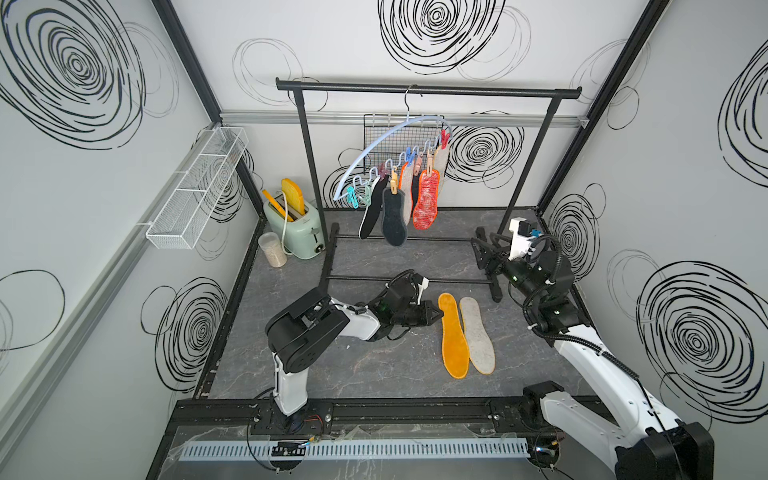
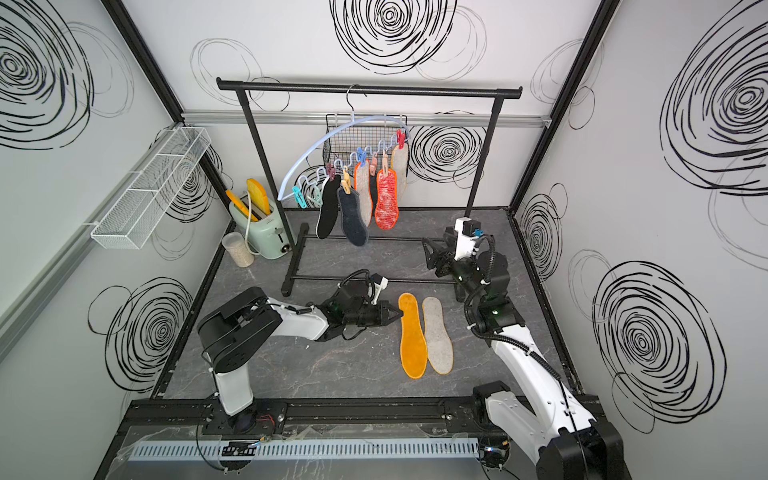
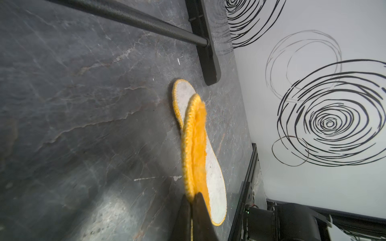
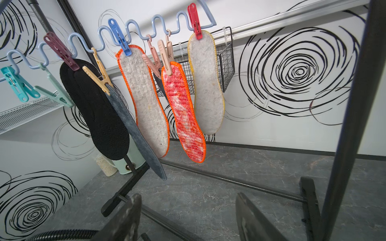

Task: Take the shoe insoles off the hanger
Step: Place the insole at the center of the board, then remove the insole from the hanger.

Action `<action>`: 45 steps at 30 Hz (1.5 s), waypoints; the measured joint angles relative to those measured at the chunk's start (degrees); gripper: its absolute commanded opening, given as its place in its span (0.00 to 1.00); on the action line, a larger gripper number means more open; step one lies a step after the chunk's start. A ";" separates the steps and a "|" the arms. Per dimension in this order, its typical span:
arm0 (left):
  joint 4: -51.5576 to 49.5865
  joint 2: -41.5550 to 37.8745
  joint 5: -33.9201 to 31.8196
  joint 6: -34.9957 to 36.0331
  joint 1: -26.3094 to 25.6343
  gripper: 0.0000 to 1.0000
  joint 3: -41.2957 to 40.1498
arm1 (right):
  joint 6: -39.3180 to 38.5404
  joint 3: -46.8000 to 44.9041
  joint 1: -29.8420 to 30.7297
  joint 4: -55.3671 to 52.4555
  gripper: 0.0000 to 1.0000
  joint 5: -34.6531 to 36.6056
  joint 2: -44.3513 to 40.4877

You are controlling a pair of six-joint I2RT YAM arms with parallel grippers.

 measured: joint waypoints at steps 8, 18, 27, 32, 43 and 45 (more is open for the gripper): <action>-5.31 3.02 0.26 4.37 1.07 0.42 1.79 | 0.35 0.00 0.00 0.20 0.72 0.13 1.18; -15.15 -4.11 -3.48 11.45 2.54 0.52 0.44 | 0.55 0.00 -0.04 0.42 0.72 -0.42 2.08; -26.62 -28.89 -10.93 20.92 8.57 0.63 -8.46 | 0.87 0.00 -0.04 0.39 0.71 -1.51 2.58; -29.33 -44.26 -15.54 25.53 14.49 0.70 -12.35 | 1.46 0.00 -0.02 0.44 0.70 -2.32 3.08; -15.89 -46.60 -20.11 35.60 24.37 0.76 -8.46 | 1.86 0.00 0.00 0.42 0.69 -3.63 3.82; -13.70 -43.95 -19.06 38.56 24.33 0.77 -6.32 | 1.86 0.00 0.00 0.42 0.69 -3.74 3.82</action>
